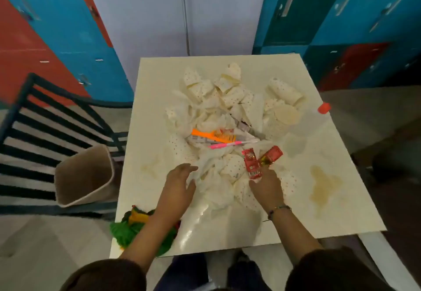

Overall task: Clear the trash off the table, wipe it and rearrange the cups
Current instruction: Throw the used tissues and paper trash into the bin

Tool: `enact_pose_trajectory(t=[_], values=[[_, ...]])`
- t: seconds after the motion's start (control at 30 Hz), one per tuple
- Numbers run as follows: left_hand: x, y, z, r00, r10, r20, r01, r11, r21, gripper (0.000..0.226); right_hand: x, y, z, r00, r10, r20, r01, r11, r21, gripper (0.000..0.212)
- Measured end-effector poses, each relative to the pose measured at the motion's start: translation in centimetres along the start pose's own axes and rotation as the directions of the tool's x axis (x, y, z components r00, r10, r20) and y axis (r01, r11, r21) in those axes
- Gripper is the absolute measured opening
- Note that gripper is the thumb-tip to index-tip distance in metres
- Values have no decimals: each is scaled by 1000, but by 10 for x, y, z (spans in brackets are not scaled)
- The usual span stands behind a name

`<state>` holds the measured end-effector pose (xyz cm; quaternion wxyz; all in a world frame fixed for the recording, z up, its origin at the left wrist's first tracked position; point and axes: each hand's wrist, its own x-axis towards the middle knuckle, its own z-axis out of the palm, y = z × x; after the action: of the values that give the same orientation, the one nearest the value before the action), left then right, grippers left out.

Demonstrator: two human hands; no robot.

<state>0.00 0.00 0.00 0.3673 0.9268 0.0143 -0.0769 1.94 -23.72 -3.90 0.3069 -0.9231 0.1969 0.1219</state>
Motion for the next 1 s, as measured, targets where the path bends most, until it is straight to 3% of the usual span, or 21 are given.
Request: enact_pose_trajectory(t=[0.07,0.2,0.3,0.43,0.67,0.87,1.0], values=[[13,7,8,992,120,38,-122,991,56,36,-2,1,6,997,68,-25,-68,998,4,45],[46,33,39,923,286,256,-311,948,63,38,-13,12,18,979,201,-22,-196,970,147,59],[68,44,58,886,279,371,-344,931,121,43,-16,12,22,971,237,-9,-226,938,263,67],[91,50,85,862,172,477,-344,890,299,52,-16,16,17,952,304,25,-291,881,373,60],[109,49,116,903,63,426,-284,830,480,65,-10,37,-31,938,322,128,-339,779,527,47],[107,58,131,942,-39,333,-156,828,538,87,9,69,-67,901,426,84,-340,572,746,36],[103,66,132,961,-30,274,-134,818,559,96,28,83,-65,867,498,26,-363,593,719,35]])
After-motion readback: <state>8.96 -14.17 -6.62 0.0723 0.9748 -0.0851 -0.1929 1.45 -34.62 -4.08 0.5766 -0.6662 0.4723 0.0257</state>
